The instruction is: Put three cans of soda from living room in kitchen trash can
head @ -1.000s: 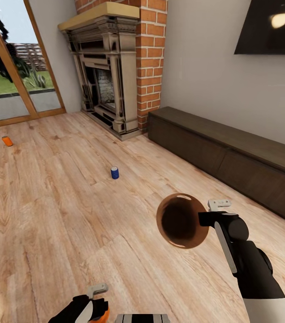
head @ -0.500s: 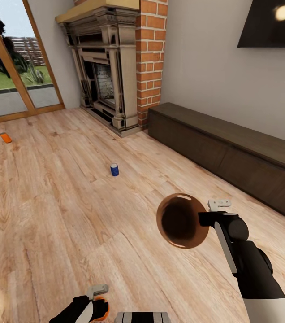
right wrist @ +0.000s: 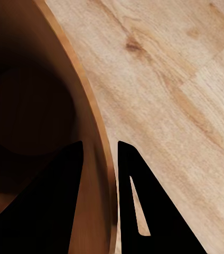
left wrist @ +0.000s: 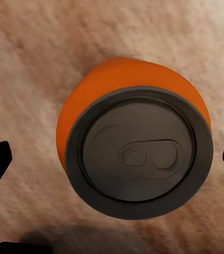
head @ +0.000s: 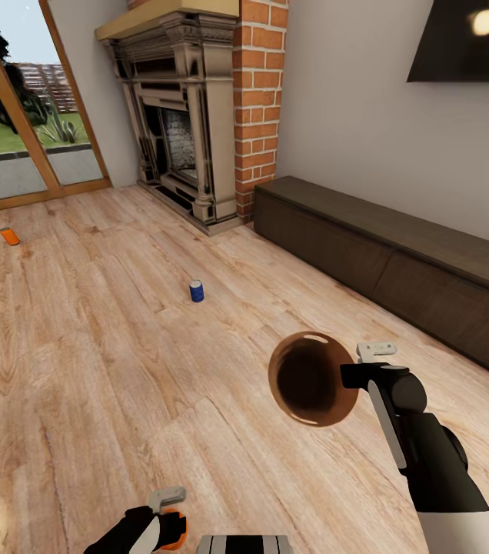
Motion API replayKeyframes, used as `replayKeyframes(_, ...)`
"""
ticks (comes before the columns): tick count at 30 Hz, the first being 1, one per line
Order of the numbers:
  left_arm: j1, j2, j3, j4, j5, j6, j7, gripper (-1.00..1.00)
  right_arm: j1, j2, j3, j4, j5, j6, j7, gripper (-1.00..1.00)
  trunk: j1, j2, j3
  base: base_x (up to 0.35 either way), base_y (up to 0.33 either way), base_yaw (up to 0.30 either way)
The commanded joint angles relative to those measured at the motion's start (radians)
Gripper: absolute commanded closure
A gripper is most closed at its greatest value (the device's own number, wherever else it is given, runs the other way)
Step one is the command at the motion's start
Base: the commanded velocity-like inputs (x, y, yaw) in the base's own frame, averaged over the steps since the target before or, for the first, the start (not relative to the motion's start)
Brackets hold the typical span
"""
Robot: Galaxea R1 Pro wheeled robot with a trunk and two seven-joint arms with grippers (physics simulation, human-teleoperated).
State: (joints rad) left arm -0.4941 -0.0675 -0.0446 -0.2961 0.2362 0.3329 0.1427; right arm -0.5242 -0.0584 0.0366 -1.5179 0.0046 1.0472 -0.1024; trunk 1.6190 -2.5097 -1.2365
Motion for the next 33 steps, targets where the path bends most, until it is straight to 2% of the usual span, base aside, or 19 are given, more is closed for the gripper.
replayKeyframes(1,0.0,0.0,0.0,0.0,0.0,0.0,0.0,-1.0,0.0,0.0,0.0,-0.001,-0.008,0.0,0.003,1.0,0.0,0.0,-0.004,0.0,0.0,0.0)
replayKeyframes(5,0.0,0.0,0.0,0.0,0.0,0.0,0.0,-1.0,0.0,0.0,0.0,0.0,-0.008,0.0,0.003,1.0,0.002,-0.001,-0.019,0.0,0.0,0.0)
replayKeyframes(30,-0.002,-0.003,-0.003,-0.005,0.0,-0.002,0.0,-1.0,0.0,0.0,0.001,0.0,-0.008,0.0,0.003,1.0,0.002,-0.001,-0.019,0.0,0.0,0.0)
replayKeyframes(33,-0.003,-0.003,-0.003,-0.006,0.0,-0.002,0.0,-1.0,0.0,0.0,0.001,0.0,-0.008,0.0,0.003,1.0,0.003,-0.002,-0.031,0.0,0.0,0.0)
